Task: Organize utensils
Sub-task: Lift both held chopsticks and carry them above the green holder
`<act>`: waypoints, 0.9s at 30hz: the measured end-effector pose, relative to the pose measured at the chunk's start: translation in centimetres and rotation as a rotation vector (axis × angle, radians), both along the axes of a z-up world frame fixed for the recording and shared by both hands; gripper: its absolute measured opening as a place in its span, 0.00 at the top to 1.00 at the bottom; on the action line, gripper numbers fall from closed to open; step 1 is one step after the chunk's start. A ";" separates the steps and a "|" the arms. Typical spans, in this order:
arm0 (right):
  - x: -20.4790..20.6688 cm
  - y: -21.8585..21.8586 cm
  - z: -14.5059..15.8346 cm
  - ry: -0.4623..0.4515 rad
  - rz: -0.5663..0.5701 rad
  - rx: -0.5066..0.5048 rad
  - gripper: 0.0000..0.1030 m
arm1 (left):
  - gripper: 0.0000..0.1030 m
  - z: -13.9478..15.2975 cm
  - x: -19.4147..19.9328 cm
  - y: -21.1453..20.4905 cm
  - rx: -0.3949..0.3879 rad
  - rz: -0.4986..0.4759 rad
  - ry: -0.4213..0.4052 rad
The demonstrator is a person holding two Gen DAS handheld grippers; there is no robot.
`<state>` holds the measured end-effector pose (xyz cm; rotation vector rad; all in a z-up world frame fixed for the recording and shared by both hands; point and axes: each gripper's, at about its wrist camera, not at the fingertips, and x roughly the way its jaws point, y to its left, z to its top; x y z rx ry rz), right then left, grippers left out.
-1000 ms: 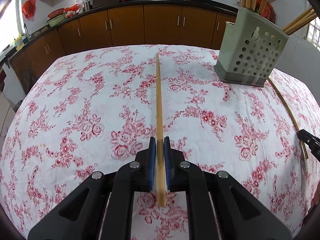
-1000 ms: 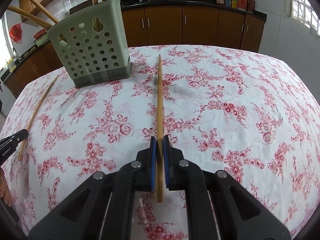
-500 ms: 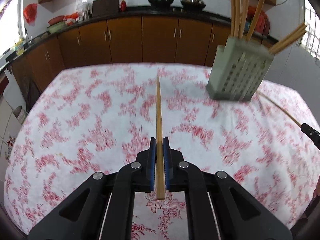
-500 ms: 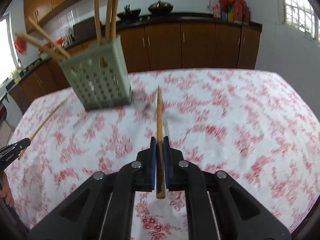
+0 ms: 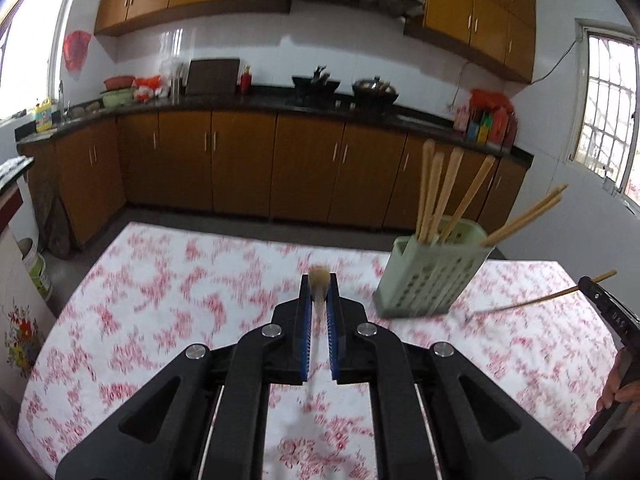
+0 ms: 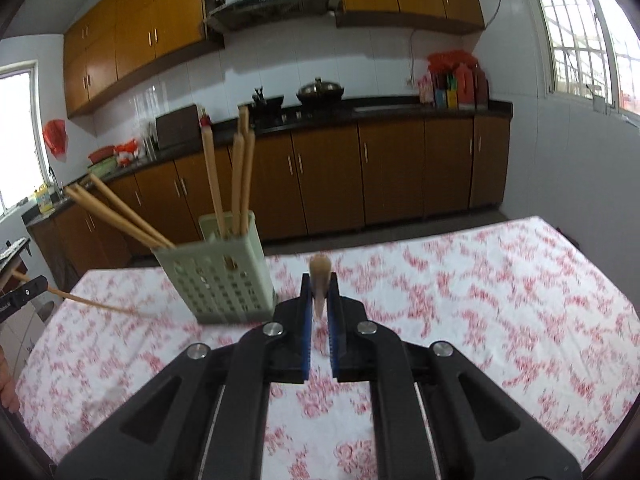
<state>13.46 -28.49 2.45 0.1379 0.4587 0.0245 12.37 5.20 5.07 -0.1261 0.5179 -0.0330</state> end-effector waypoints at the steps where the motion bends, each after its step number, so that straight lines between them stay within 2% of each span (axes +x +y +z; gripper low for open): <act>1: 0.0 0.0 0.2 -0.004 0.002 -0.001 0.92 | 0.93 0.2 0.0 -0.1 0.003 -0.002 -0.006; 13: -0.1 0.8 2.1 -0.039 0.030 -0.009 0.92 | 0.93 1.4 -0.1 -0.8 0.009 -0.032 -0.033; 21: -0.8 0.0 6.5 -0.090 0.103 0.104 0.92 | 0.93 4.8 -1.0 -2.5 -0.030 -0.115 -0.098; 27: -1.4 0.9 10.9 -0.188 0.170 0.137 0.92 | 0.93 8.1 -0.9 -4.7 -0.061 -0.175 -0.170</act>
